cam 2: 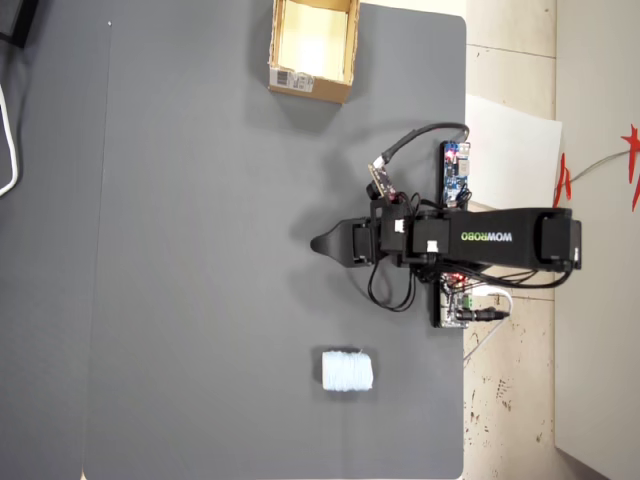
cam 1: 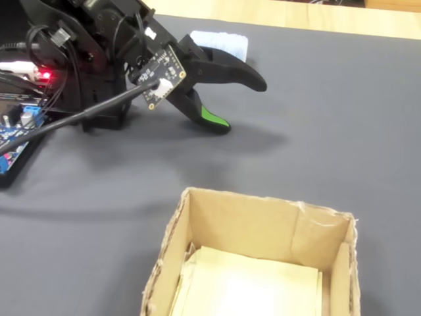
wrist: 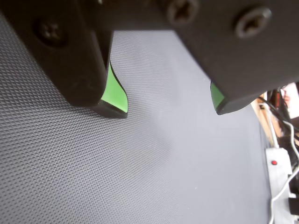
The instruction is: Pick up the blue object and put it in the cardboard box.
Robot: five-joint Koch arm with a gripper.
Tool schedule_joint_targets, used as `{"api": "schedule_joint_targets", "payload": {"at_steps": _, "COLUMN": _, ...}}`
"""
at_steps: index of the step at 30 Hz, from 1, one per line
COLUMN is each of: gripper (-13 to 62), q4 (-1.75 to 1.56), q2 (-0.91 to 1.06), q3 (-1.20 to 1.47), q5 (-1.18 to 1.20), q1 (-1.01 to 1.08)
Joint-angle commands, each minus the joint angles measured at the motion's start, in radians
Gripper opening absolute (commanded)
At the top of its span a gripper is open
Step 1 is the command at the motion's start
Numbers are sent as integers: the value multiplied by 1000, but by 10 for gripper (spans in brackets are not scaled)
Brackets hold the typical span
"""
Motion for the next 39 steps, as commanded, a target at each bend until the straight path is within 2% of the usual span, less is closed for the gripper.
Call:
{"api": "schedule_joint_targets", "payload": {"at_steps": 1, "gripper": 350, "q4": 101, "q2": 81, "q3": 34, "q5": 75, "q1": 8}}
{"api": "schedule_joint_targets", "payload": {"at_steps": 23, "gripper": 347, "q4": 101, "q2": 81, "q3": 34, "q5": 64, "q1": 11}}
{"api": "schedule_joint_targets", "payload": {"at_steps": 39, "gripper": 345, "q4": 94, "q2": 81, "q3": 34, "q5": -80, "q1": 48}}
